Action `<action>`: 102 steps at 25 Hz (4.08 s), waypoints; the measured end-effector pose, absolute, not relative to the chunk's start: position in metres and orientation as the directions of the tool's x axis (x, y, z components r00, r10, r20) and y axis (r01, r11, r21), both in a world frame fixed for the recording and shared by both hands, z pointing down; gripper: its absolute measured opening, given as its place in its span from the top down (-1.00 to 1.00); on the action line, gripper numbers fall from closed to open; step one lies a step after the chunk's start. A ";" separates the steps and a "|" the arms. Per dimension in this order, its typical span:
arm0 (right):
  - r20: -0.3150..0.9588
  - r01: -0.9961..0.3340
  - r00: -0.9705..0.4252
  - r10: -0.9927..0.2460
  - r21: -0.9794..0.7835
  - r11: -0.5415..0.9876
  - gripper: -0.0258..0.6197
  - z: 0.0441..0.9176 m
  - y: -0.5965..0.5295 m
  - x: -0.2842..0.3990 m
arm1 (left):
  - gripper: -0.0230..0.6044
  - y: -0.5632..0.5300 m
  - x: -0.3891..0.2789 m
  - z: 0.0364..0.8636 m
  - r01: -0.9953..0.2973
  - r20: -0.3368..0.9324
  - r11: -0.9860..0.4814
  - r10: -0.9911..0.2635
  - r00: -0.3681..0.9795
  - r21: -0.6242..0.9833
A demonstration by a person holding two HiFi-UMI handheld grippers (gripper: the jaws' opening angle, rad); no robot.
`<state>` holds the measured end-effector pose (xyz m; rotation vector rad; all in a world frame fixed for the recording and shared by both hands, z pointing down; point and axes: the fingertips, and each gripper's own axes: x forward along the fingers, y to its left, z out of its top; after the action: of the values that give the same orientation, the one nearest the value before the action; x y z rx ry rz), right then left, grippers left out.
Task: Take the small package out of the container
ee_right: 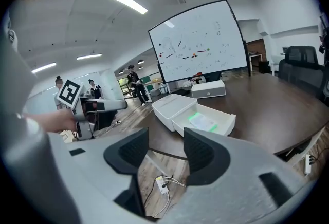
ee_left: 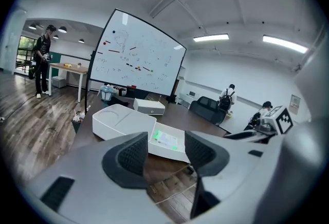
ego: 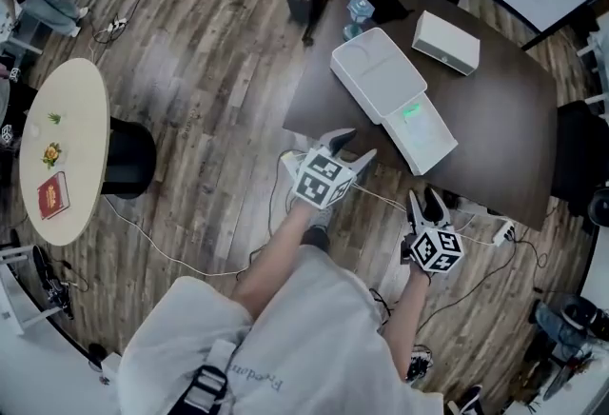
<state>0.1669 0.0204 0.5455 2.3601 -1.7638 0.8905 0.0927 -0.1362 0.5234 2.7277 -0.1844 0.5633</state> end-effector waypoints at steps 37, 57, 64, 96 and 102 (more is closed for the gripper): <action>0.698 -0.982 -0.108 -0.708 -0.187 -0.034 0.19 0.625 -0.108 0.309 | 0.24 -0.187 0.164 0.540 -0.426 0.414 -0.843 -0.276 0.867 0.329; 0.862 -0.979 -0.192 -0.470 -0.130 0.160 -0.17 0.711 -0.128 0.334 | 0.24 -0.180 0.180 0.558 -0.617 0.467 -0.740 -0.461 0.755 0.267; 0.880 -0.988 -0.138 -0.454 -0.092 0.122 -0.29 0.728 -0.137 0.337 | 0.24 -0.185 0.159 0.568 -0.659 0.490 -0.704 -0.490 0.721 0.265; 0.907 -0.987 -0.113 -0.405 -0.054 0.154 -0.17 0.745 -0.133 0.327 | 0.28 -0.167 0.130 0.562 -0.644 0.498 -0.729 -0.480 0.722 0.231; 0.890 -0.989 -0.113 -0.441 -0.059 0.135 -0.17 0.730 -0.133 0.329 | 0.28 -0.160 0.139 0.564 -0.629 0.502 -0.737 -0.457 0.734 0.249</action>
<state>0.3286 -0.1331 0.7301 1.4026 -1.6669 0.9279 0.1388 -0.1604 0.5643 2.5313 -0.8331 0.5808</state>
